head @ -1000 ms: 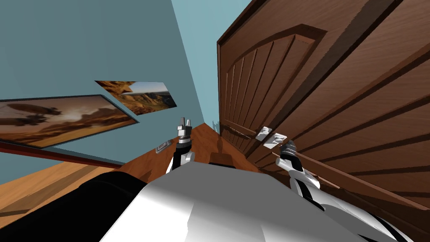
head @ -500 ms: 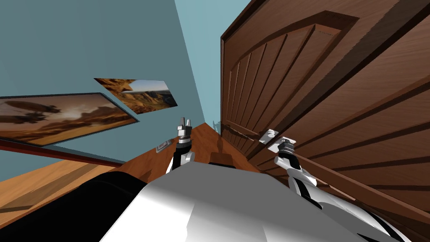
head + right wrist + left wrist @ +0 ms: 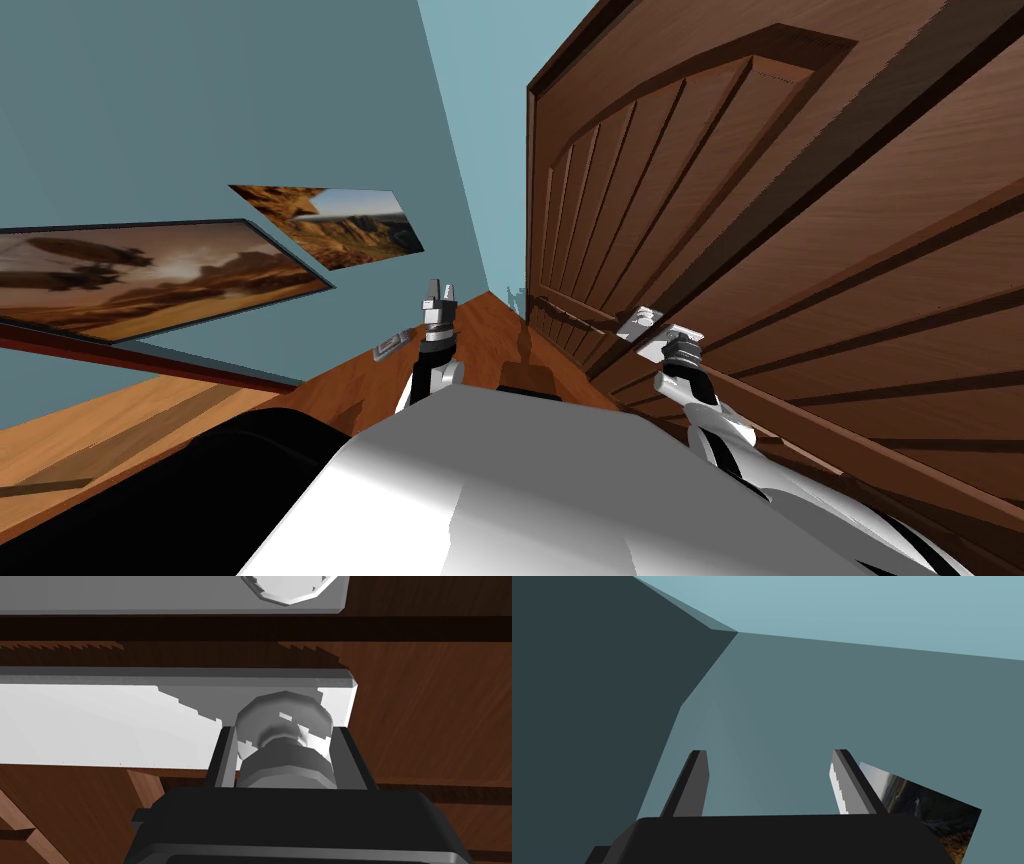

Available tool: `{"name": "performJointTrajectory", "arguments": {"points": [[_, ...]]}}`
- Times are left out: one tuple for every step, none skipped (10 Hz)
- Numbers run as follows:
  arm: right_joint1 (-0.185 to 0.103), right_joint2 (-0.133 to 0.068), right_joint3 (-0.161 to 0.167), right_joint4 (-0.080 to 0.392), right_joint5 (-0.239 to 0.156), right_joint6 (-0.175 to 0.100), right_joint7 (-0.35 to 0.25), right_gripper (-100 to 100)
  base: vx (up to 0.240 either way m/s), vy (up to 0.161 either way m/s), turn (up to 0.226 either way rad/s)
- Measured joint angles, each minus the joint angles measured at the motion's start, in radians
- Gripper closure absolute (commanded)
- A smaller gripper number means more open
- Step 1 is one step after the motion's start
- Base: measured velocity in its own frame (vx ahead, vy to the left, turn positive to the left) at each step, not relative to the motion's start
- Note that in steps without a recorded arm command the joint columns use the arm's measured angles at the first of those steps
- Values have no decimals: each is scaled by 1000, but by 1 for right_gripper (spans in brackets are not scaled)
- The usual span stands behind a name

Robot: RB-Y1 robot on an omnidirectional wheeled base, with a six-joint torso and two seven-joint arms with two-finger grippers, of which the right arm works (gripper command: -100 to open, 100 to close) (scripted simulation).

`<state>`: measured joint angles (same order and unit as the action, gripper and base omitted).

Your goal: Pull the door open

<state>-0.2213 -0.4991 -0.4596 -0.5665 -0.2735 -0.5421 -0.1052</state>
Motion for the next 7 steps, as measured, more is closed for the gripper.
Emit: {"name": "performJointTrajectory", "arguments": {"points": [[-9, -4, 3, 15, 1, -1, -1, 100, -68, -15, -14], [4, 2, 0, -9, 0, 11, 2, 100, -25, 4, -39], [-3, 0, 4, 10, 2, 2, -1, 100, -3, 4, -23], [-14, -6, 9, 44, 4, -18, -7, 100, -87, -49, -100], [-3, 0, 0, 32, 1, -15, 0, 100, -121, -61, -174], [-10, -18, -1, 67, 1, -21, -3, -100, -153, 31, -18], [-16, -21, 3, 75, 2, -24, -7, -100, -163, 139, 56]]}}
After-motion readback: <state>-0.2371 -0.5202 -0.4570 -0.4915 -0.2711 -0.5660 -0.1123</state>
